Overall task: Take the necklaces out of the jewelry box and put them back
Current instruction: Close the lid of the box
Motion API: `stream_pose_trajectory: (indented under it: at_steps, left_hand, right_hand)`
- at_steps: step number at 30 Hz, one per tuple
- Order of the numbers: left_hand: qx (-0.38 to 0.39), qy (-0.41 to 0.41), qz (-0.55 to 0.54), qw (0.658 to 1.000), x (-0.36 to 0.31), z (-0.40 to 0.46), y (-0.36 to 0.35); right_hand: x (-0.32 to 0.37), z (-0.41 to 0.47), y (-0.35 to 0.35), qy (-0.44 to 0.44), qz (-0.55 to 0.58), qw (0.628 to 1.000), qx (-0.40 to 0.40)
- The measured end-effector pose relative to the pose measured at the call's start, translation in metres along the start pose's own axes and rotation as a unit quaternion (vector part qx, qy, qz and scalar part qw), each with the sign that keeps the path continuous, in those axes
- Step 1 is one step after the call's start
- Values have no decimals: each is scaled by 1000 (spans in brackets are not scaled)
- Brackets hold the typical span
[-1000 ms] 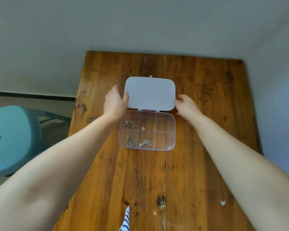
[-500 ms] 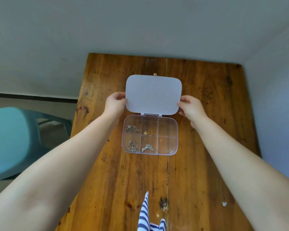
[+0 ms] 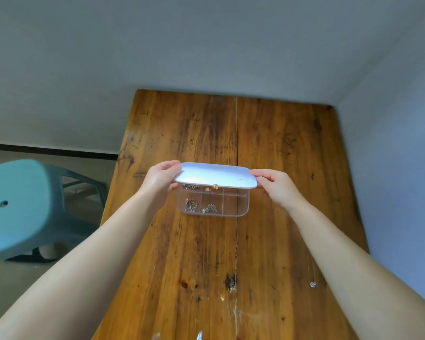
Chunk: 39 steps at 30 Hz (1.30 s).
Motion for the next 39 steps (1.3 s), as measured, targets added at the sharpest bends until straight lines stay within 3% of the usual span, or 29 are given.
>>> stream_pose_trajectory:
  at_steps: [4,7,10,16,19,24,29,39]
  left_hand:
    - [-72,-48,159,983,12,-12,3]
    - [-100,-121,306,939,20,-19,-1]
    - [-116,-152,360,913,27,-20,-6]
    - [-109,-126,354,920,43,-17,-7]
    - [-89,-84,346,930,51,-15,-4]
    - [-34,-33,209,977,59,-16,-2]
    - [-41,-35,161,985,49,-5,-8]
    - [-59,-49,172,982,-29,71,-21]
  right_hand:
    - [-20,-19,-13,-54,44,998,1]
    - [-26,-25,-24,-48,4,999,6]
    - [-27,-27,-33,-10,-99,995,1]
    - [-33,-28,-47,26,-185,982,-11]
    - [-39,-27,-45,-2,-142,990,-20]
    - [-57,-26,-45,-99,-23,995,1]
    - [-55,-9,-46,-86,59,994,-31]
    - [-18,94,-39,-70,59,993,-78]
Point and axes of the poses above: each hand's wrist, its own z-axis towards the middle knuckle, its own y-axis out of the back of the hand, x = y × z, the point moved 5 cm from there along z, towards the middle knuckle, and after that the axes turned 7 degrees about y, right-handed, at the moved point
